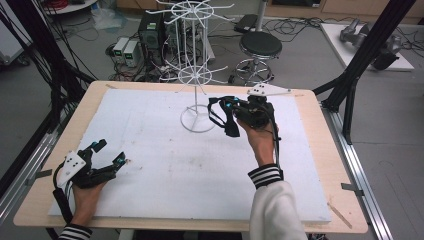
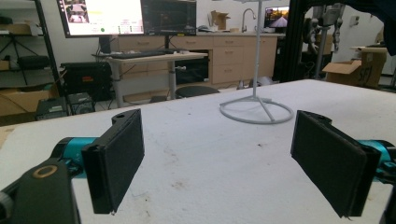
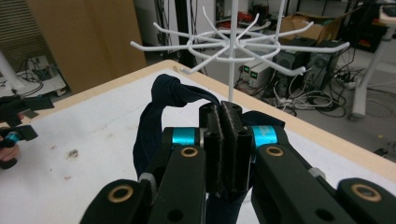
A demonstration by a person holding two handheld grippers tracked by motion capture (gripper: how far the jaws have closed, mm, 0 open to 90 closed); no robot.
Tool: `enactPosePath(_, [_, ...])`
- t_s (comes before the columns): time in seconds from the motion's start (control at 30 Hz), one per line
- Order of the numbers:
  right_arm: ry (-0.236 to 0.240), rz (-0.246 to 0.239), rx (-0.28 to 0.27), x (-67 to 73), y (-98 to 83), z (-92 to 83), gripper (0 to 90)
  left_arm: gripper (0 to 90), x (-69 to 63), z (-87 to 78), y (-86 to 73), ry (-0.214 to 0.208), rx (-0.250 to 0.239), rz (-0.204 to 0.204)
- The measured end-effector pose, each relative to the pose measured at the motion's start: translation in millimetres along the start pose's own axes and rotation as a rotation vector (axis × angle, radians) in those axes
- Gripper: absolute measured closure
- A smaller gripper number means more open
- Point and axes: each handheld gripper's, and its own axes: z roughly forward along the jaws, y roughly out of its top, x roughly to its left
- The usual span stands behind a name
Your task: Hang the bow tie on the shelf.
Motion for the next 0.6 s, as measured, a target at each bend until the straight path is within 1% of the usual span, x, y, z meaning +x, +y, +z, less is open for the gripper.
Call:
enactPosePath(0.07, [-0.004, 0.002, -0.002, 1.0, 1.1, 1.2, 87.3, 17.6, -0.1, 0.1, 0.0, 0.000, -0.001, -0.001])
enactPosePath(0.17, [-0.021, -0.009, -0.008, 2.0, 3.2, 4.6, 87.3, 17.6, 0.0, 0.0, 0.0, 0.000, -0.001, -0.001])
enactPosePath(0.33, [-0.024, -0.002, -0.023, 1.9, 5.3, 9.1, 87.3, 17.6, 0.0, 0.1, 0.0, 0.000, -0.001, -0.003])
enactPosePath(0.43, [-0.017, 0.004, -0.038, 3.0, 8.1, 11.7, 87.3, 17.6, 0.2, 0.1, 0.1, 0.000, -0.001, -0.002])
enactPosePath(0.53, [-0.020, -0.005, -0.045, 4.9, 11.2, 14.7, 87.3, 17.6, 0.1, 0.1, 0.0, -0.001, -0.001, -0.004])
enactPosePath(0.6, [-0.018, 0.002, -0.048, 4.9, 13.3, 17.1, 87.3, 17.6, 0.1, 0.2, 0.0, -0.001, -0.002, -0.004])
